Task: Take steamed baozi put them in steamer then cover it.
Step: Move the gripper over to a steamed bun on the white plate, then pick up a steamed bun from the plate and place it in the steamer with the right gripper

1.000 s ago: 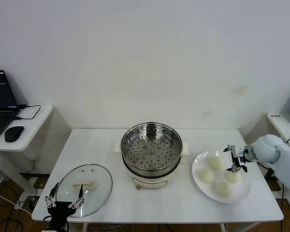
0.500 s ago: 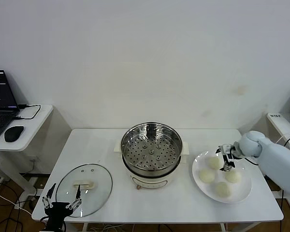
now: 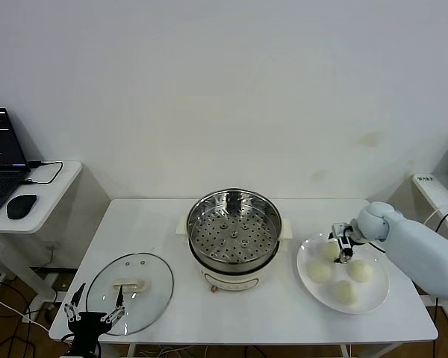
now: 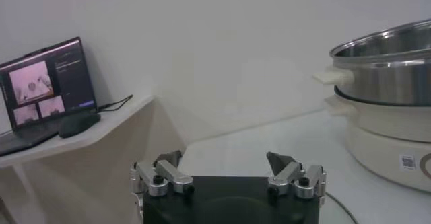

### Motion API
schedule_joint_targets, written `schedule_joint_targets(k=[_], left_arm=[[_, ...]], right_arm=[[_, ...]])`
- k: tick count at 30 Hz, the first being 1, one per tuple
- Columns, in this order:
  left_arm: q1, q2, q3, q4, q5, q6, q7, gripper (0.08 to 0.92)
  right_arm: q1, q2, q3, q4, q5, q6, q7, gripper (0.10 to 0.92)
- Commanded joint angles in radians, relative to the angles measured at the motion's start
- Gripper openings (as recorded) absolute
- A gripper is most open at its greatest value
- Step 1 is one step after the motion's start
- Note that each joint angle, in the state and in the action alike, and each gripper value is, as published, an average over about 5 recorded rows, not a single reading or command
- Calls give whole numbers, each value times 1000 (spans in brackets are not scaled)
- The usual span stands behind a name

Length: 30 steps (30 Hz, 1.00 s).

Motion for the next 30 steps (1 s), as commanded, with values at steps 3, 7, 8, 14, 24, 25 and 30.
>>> schedule_joint_targets(k=[3,7,8,14,24,25,30], left_arm=[[0,0,-2,-1,0,0,-1,823],[3,1,-5,-2,-1,0,-1,823],[4,1,-6,-2,-2,0,-1,823],[5,9,-9,-4,-15,1,2,823],[-10,26,1,-8,-71,0,12,823],[-11,27,2,-10,-81,1,13,823],[-22,31,4,-10,-106,0,15,823]], right_arm=[[11,13,-9,-22,-3,-1,-1,647],[12,14,-8,-22,-3,2,-3,603],[14,13,-9,-20,-2,2,-5,596],[81,-33,-63,44,44,-3,-19,586],[386,-154,-232,244,278,-47,-43,588],[426,-155,-258,257,302,-50,-44,590],[632,-108,-394,290,431,-59,-48,594]])
